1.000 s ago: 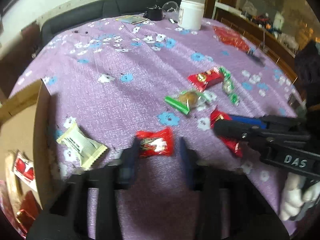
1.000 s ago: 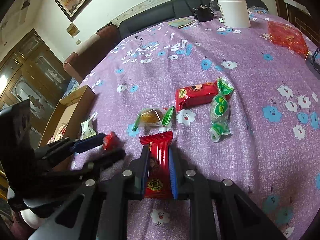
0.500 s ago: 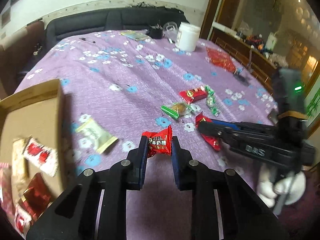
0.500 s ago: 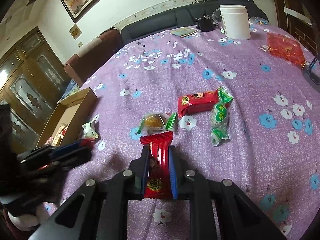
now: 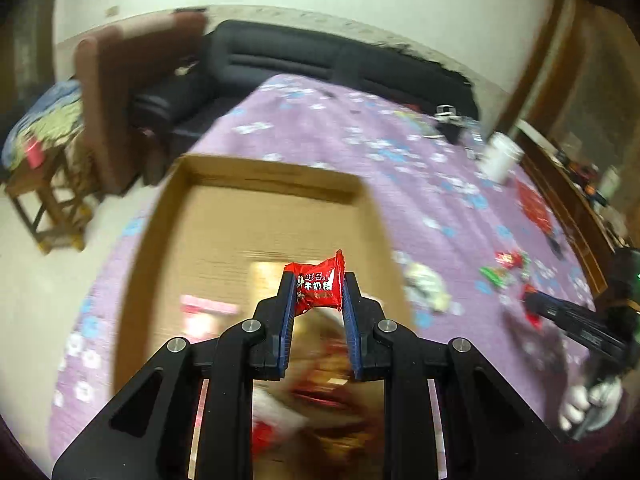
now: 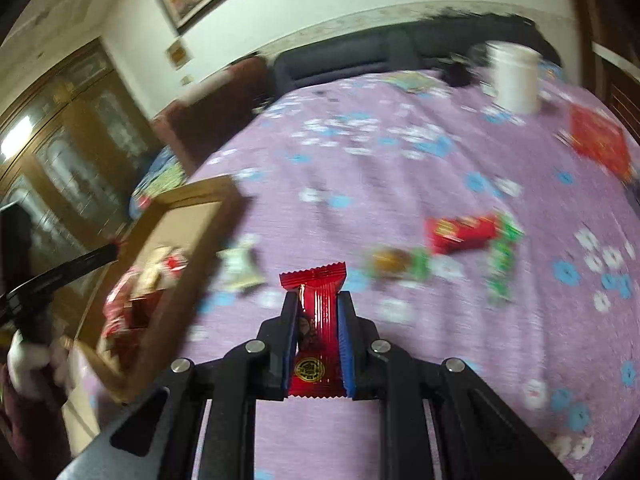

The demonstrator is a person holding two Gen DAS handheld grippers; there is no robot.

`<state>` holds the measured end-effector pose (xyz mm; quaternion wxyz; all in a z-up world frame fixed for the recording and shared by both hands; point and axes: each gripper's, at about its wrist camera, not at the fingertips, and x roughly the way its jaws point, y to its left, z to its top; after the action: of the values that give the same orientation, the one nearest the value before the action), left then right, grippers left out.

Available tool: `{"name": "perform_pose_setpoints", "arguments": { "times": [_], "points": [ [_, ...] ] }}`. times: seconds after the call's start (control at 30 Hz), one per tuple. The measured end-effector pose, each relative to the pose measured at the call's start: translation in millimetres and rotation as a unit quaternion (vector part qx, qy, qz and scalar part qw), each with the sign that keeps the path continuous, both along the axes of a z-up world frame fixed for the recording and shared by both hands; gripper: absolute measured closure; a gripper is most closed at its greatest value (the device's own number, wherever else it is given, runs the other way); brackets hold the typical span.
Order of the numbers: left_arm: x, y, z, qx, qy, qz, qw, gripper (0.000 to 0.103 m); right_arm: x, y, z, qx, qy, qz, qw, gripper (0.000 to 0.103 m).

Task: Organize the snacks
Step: 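Drop both held red candies into the cardboard tray and open both grippers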

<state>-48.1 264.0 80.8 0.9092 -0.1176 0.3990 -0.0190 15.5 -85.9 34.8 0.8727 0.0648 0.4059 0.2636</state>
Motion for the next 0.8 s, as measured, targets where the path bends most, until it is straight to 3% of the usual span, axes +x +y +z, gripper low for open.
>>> {"name": "perform_pose_setpoints", "arguments": {
  "times": [0.23,0.4,0.6,0.8],
  "points": [
    [19.9,30.0,-25.0,-0.018,0.026,0.016,0.9994,0.081,6.2,101.9,17.8,-0.028,0.003,0.084,0.996,0.082],
    [42.5,48.1,-27.4,-0.027,0.035,0.022,0.9988,0.081,19.9,172.9,7.3,-0.071,0.014,0.121,0.99,0.082],
    [55.4,69.8,-35.9,-0.065,0.059,0.035,0.9955,0.081,42.3,223.0,-12.9,-0.113,0.025,0.135,0.984,0.082],
    [44.8,84.6,-35.6,-0.099,0.066,0.046,0.9918,0.081,49.9,239.3,-23.6,-0.122,0.024,0.133,0.983,0.076]
  ]
}}
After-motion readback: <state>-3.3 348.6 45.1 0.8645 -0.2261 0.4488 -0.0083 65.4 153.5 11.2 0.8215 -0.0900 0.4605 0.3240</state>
